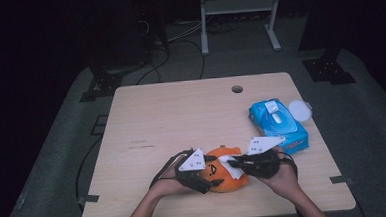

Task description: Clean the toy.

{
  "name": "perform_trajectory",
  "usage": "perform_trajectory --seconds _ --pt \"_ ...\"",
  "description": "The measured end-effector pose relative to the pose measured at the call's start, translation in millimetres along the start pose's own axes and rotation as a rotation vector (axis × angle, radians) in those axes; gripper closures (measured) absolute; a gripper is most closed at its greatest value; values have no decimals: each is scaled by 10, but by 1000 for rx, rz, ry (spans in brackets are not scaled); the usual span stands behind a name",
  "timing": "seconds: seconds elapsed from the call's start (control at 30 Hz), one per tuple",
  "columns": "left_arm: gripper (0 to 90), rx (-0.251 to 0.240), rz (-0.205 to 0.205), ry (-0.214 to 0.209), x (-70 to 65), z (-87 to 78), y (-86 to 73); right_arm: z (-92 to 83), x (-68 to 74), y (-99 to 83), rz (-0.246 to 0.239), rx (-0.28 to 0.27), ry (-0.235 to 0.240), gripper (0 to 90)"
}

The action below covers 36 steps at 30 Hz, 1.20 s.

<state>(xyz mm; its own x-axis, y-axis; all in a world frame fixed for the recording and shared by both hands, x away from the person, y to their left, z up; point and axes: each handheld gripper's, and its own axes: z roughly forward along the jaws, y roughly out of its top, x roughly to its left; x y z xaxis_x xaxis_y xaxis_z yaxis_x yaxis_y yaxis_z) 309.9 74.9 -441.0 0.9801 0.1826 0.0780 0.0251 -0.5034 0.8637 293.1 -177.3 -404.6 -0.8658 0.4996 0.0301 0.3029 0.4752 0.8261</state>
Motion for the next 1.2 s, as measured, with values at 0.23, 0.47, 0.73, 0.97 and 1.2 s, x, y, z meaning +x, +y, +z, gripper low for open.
perform_trajectory --seconds 0.23,0.47,0.73,0.97,1.2 --pt "199 -110 -138 24 152 -124 51 -74 -225 -182 95 24 -19 822" --pt "216 -67 -197 7 150 -12 -33 -34 -82 -89 61 5 24 821" --pt "250 -39 -170 14 131 -25 -47 -44 -149 -133 74 2 8 821" --pt "250 -40 -155 9 118 -18 -46 -79 -301 -238 138 16 -11 821" --pt "250 -29 -101 -3 66 -6 -26 -61 -232 -134 108 -11 -13 820"
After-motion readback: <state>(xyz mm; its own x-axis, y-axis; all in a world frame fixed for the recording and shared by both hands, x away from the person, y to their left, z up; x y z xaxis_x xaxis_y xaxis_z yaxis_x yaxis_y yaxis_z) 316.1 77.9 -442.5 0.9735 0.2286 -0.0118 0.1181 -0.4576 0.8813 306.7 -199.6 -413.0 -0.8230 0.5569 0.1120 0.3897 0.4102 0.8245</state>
